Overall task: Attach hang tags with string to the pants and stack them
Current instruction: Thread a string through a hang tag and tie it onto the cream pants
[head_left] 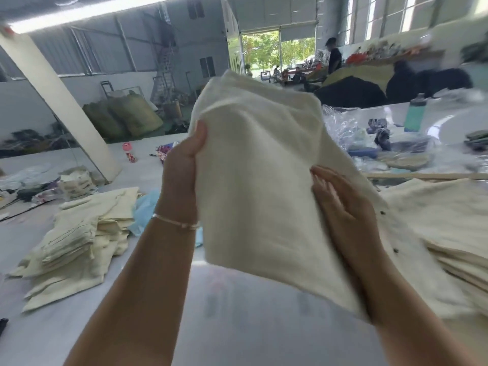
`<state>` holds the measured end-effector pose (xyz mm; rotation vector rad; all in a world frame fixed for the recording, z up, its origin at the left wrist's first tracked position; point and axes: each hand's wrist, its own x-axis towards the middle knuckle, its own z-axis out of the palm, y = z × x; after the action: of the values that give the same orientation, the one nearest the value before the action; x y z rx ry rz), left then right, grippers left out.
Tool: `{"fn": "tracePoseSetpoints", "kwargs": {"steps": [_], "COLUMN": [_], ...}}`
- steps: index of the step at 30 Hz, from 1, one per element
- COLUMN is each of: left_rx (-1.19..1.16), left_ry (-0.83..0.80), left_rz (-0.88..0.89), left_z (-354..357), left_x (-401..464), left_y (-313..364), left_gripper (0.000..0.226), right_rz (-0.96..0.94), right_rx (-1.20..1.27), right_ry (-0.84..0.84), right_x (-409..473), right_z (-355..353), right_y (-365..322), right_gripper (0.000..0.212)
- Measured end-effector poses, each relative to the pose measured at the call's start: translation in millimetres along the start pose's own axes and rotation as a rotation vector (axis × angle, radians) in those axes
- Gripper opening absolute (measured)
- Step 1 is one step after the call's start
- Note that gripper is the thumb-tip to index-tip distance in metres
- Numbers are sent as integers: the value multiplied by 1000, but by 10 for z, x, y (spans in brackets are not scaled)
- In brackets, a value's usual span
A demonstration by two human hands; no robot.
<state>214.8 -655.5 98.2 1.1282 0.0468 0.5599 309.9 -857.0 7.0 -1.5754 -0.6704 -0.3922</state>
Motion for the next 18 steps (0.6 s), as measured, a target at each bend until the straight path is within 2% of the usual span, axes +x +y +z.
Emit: {"fn": "tracePoseSetpoints", "kwargs": {"steps": [3, 6, 7, 9, 10, 11, 12, 14, 16, 18], "left_rx": [46, 163, 309, 802, 1116, 1442, 1626, 1642, 1553, 1438], "left_ry": [118, 255, 347, 488, 470, 417, 404, 416, 224, 29], "left_rz": [-65, -213, -287, -515, -641, -706, -687, -563, -469, -521], "left_z": [-627, -1387, -1654, -2203, -2423, -2591, -2684, -2648, -2380, -2109], "left_x": [-98, -214, -251, -371, -450, -534, -619, -740, -787, -789], "left_y": [-95, -459, -616, -970, -1152, -1298, -1442, -1708, -1947, -2177], "left_gripper": [31, 32, 27, 18, 20, 29, 40, 46, 34, 27], "right_rz": [-96, -44, 21, 205, 257, 233, 197, 145, 187, 215], "right_rx": [-245, -505, -637, -861, -911, -924, -892, -936, -977, -998], "right_ry": [-96, -311, -463, -815, -906, -910, -892, -866, -921, -931], "right_x": [-24, -327, -504, -937, -1151, -1319, -1443, -1492, -1488, -1450], "right_z": [275, 697, 811, 904, 900, 886, 874, 902, 910, 885], "right_y": [269, 818, 1072, 1556, 1737, 1865, 1936, 1915, 1988, 2014], "right_gripper": [36, 39, 39, 45, 50, 52, 51, 49, 52, 55]}}
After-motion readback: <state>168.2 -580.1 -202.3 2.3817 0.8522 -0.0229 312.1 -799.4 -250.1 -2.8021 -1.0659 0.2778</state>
